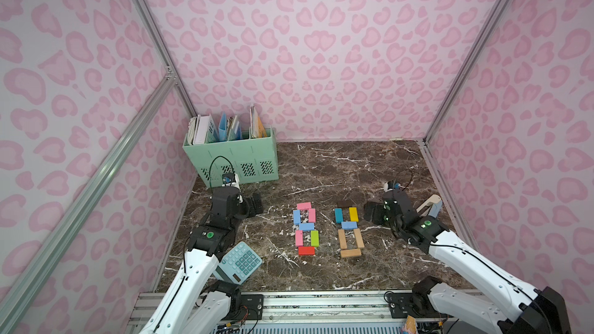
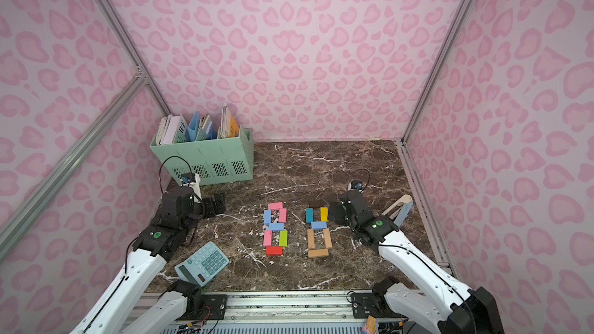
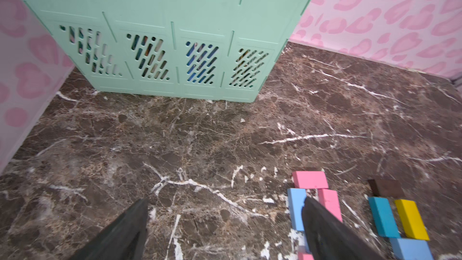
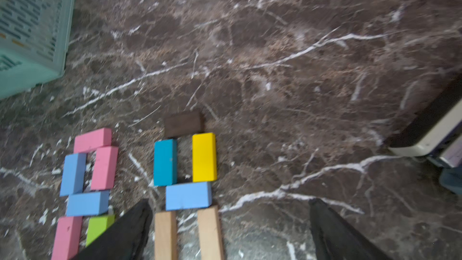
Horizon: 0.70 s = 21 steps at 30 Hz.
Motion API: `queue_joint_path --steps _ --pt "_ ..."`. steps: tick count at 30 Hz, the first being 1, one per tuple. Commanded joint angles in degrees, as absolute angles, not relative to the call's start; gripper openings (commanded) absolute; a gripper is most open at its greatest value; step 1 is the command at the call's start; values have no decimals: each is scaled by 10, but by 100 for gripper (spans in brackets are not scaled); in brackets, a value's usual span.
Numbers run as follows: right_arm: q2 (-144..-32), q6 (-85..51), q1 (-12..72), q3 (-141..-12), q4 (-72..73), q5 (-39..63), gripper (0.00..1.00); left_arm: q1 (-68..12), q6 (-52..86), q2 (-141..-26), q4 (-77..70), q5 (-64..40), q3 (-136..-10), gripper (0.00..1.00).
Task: Assemble the number 8 with building blocks
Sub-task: Reset both arms
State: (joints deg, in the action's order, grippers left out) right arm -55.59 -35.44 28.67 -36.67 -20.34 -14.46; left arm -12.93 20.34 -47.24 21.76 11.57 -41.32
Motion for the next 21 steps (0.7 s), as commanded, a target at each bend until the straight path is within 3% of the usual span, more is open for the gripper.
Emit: queue_joint_path --steps 1,9,18,21 --pt "-525 -287 211 -314 -61 -143 100 -128 167 -475 132 209 -388 98" --pt "-496 -162 90 -170 194 -157 100 -100 81 -582 1 271 -354 98" --pt "-641 -63 31 -57 539 -113 99 -40 81 -740 -167 259 -313 98" --pt "-689 -40 29 -106 505 -93 99 -35 77 -776 -224 244 -299 98"
